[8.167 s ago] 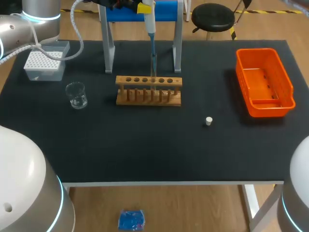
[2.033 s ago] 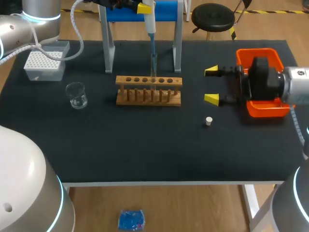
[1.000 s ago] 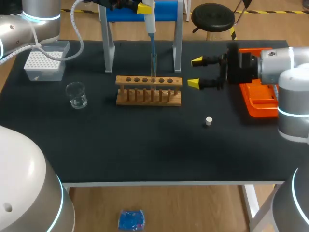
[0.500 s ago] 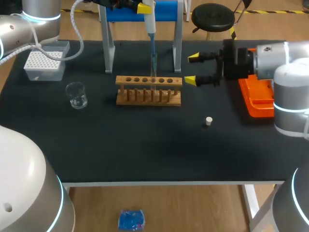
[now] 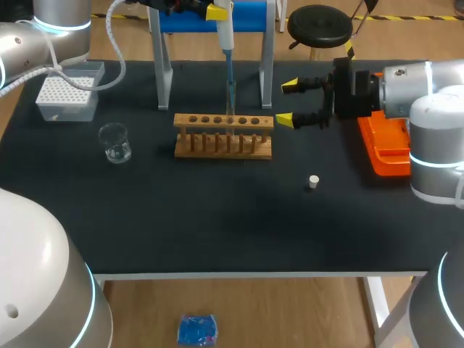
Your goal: Invert the test tube, pick up the pipette, mount the tip to pipette, aspirate from beaker and dispense into the tube, eject the tip, return the pipette, and cap with the stopper.
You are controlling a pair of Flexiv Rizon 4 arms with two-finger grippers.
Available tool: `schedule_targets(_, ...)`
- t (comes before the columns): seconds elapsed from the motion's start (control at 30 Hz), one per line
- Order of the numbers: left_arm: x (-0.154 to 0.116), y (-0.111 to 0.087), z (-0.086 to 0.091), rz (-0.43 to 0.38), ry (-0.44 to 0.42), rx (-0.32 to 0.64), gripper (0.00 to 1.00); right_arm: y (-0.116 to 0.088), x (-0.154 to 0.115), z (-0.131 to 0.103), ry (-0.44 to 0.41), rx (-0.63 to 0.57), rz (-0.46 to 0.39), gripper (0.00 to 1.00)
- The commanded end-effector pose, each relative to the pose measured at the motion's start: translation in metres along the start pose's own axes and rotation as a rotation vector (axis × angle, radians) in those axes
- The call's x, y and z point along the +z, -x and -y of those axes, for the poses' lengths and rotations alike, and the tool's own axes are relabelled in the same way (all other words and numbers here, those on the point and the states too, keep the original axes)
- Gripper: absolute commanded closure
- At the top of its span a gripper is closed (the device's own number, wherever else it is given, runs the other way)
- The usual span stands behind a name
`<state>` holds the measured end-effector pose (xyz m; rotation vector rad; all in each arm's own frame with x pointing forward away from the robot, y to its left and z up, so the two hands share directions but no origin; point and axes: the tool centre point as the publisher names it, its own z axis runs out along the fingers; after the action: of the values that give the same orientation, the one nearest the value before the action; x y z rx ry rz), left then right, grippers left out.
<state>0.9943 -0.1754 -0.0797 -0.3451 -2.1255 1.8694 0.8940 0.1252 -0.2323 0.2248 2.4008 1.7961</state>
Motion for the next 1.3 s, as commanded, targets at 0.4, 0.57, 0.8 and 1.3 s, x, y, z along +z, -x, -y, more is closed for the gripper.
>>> schedule_targets(0.4,0.003,0.001,0.010,-0.004,0.022,0.003,1.00,0.000,0.000,0.000,-0.003,0.000,0.001,0.00)
schedule_targets(0.57,0.005,0.000,0.014,-0.005,0.028,0.003,1.00,0.000,0.000,0.000,-0.003,0.000,0.001,0.00)
schedule_targets(0.8,0.006,-0.001,0.021,-0.005,0.038,0.005,1.00,0.000,0.000,0.000,-0.003,0.000,0.001,0.00)
schedule_targets(1.3,0.009,-0.006,0.033,-0.002,0.063,0.012,1.00,0.000,0.000,0.000,-0.003,0.000,0.001,0.00)
